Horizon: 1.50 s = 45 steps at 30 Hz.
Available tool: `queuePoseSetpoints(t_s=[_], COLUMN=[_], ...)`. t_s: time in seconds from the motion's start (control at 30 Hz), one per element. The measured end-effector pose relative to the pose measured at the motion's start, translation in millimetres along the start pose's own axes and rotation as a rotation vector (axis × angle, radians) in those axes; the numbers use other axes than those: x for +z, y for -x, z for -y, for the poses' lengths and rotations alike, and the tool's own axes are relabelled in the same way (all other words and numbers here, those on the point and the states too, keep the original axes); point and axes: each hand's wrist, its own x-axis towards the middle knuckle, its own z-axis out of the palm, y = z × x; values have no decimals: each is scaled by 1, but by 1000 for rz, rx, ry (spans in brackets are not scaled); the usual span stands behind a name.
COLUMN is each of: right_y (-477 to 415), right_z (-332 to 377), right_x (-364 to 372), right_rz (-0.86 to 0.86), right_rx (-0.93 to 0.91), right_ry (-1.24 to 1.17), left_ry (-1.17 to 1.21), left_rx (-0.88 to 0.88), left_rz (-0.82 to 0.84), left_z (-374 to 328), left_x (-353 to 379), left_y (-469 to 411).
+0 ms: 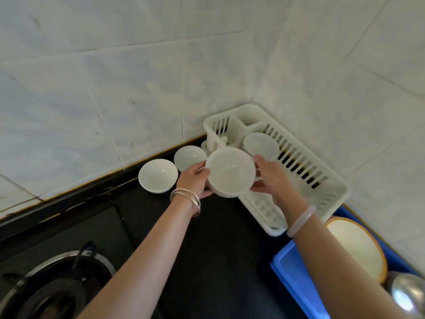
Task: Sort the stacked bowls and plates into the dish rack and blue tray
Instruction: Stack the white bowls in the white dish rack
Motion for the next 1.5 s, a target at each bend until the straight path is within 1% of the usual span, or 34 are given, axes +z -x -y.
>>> queuePoseSetpoints(t_s=[0.1,0.2,0.3,0.5,0.67,0.77,0.93,1.1,1.23,1.4,1.43,1.5], right_y=[-13,-27,-40,-73,-96,-105,-113,-116,-112,-101,-98,-92], right_z=[13,12,0,-41,-60,-65,-68,-68,-66,-60,-57,-50], right_x=[-46,-85,-114,-145,-152,-153,-154,-154,-154,-154,-155,-154], right_rz=[-100,-149,-155,-124,-104,-112,-72,-117,-152,-176,-181,-195], right_rx=[53,78,104,245,302,338,385,419,399,365,341,254], right_ry=[32,23,26,-2,7,14,0,3,36,84,109,239], left_ry=[-30,-98,-165,-308,-403,-428,-507,-451,-408,-408,-397,-339], left_rx=[-8,-38,-97,-177,-191,-206,-184,-204,-230,-239,-237,-235], left_rz=[99,202,249,286,292,302,313,346,381,383,381,383], left_z=[-9,-9,1,40,63,67,71,70,69,64,61,55], left_x=[50,99,140,191,209,215,218,217,214,213,211,205], left_y=[-10,-24,-39,-71,-92,-95,-100,-97,-96,-91,-90,-89])
